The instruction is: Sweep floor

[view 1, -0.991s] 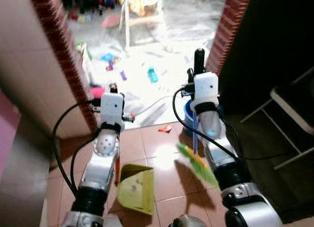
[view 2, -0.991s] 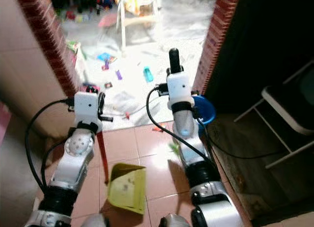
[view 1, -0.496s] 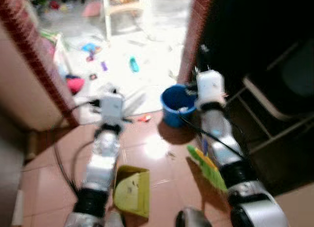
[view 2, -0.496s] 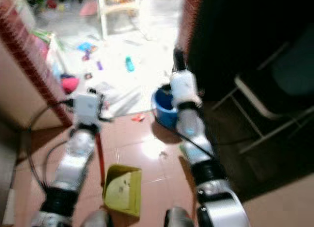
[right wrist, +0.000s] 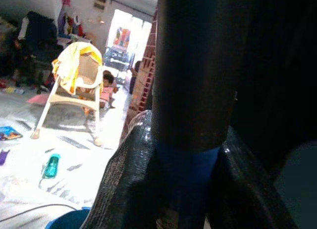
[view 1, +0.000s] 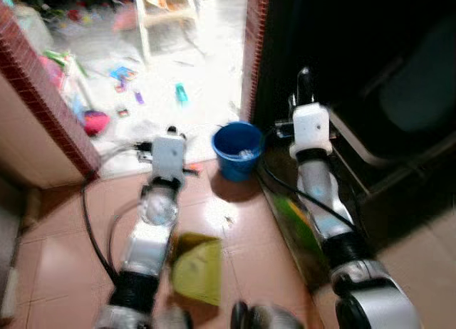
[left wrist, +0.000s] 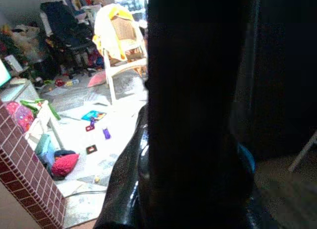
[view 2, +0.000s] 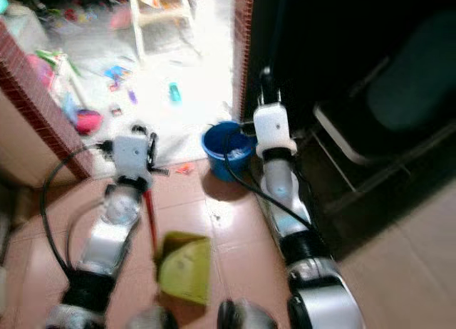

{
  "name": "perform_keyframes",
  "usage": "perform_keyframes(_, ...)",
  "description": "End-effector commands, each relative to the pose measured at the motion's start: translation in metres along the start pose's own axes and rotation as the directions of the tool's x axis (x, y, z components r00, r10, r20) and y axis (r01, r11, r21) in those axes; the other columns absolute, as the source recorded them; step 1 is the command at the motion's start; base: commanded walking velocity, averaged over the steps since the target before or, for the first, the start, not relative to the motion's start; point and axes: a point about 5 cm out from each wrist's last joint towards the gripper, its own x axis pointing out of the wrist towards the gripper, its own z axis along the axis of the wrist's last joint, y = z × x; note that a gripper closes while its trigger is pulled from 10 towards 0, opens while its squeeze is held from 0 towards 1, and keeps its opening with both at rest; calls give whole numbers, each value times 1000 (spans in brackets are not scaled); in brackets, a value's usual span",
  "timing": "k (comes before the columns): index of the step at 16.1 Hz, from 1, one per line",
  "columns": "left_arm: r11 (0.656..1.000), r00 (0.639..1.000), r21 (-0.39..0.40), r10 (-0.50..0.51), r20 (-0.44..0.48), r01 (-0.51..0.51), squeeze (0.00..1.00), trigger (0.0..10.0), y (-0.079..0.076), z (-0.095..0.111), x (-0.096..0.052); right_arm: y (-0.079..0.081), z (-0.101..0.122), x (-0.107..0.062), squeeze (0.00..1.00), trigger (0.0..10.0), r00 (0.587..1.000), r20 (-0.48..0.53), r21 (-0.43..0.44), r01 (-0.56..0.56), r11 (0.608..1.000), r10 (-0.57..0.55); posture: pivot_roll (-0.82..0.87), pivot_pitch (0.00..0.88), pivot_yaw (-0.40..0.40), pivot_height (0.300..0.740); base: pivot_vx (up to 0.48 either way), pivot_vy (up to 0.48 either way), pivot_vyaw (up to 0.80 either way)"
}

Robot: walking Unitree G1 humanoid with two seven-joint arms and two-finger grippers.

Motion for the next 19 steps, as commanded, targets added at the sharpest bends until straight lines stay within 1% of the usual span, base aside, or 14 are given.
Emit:
perform_keyframes(1, 1000, 999, 3, 17, 51, -17, 0, 10000, 2, 10, 1, -1, 14, 9, 0, 10000, 998, 68, -27, -4, 1000, 6, -38, 31, 7, 740, 0, 0, 0)
perform_keyframes(2, 1000, 999, 4, 19, 51, -19, 0, 10000, 3, 10, 1, -1, 14, 9, 0, 10000, 997, 74, -36, -2, 999, 4, -38, 31, 7, 740, 0, 0, 0)
perform_keyframes(5, 1000, 998, 6, 22, 51, -22, 0, 10000, 3, 10, 1, -1, 18, 13, 0, 10000, 996, 94, -6, -9, 1000, 9, -35, 30, 6, 740, 0, 0, 0)
perform_keyframes(7, 1000, 998, 5, 21, 51, -21, 0, 10000, 3, 10, 1, -2, 21, 16, 0, 10000, 993, 117, -34, -2, 999, 6, -35, 30, 6, 740, 0, 0, 0)
perform_keyframes(10, 1000, 998, 3, 13, 60, -14, 0, 10000, 2, 13, 1, -6, 18, 16, 0, 10000, 992, 125, -100, 15, 995, -2, -35, 30, 6, 740, 0, 0, 0)
perform_keyframes(12, 1000, 998, 4, 15, 56, -16, 0, 10000, 3, 13, 0, -6, 17, 16, 0, 10000, 991, 131, -123, 19, 992, -3, -27, 34, 8, 740, 0, 0, 0)
perform_keyframes(13, 1000, 998, 6, 18, 56, -19, 0, 10000, 5, 14, -1, -6, 13, 16, 0, 10000, 993, 118, -140, 20, 990, -3, -9, 61, 5, 740, 0, 0, 0)
perform_keyframes(17, 999, 997, 20, 45, 59, -46, 0, 10000, 14, 18, -5, 1, -5, 7, 0, 10000, 998, 54, -186, 0, 982, 10, 22, 114, 3, 740, 0, 0, 0)
perform_keyframes(19, 998, 997, 25, 63, 53, -64, 0, 10000, 20, 18, -9, 8, -21, -1, 0, 10000, 999, -45, -159, -10, 987, 3, 33, 128, 2, 740, 0, 0, 0)
